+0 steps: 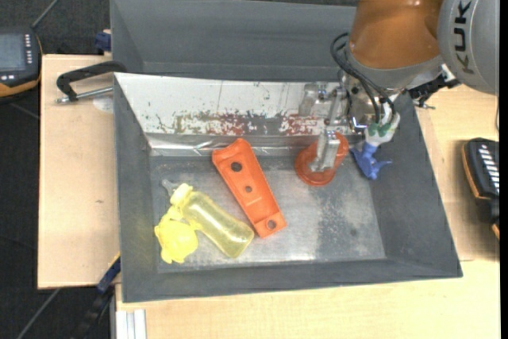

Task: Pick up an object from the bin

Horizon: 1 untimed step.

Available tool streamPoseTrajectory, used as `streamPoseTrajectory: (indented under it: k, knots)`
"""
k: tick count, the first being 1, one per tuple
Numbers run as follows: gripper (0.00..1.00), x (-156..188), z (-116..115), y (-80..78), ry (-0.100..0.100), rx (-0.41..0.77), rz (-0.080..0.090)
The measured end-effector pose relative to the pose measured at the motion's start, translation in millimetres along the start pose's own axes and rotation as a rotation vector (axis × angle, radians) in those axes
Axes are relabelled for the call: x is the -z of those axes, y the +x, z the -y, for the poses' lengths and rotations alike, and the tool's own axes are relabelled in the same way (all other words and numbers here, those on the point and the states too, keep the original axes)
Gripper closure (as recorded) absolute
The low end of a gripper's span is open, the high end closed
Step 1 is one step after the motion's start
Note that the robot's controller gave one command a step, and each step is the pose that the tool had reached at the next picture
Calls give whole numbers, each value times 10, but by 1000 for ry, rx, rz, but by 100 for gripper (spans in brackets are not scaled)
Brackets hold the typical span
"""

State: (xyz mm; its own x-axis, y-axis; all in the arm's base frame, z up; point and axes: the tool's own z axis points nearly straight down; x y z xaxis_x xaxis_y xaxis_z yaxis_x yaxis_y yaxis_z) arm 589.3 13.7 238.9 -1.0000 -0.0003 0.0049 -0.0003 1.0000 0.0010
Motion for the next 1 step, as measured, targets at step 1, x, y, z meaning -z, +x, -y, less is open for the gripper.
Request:
streamPoseTrajectory:
  k: [1]
  knots:
    - [0, 53, 0, -12, 0, 0, 9]
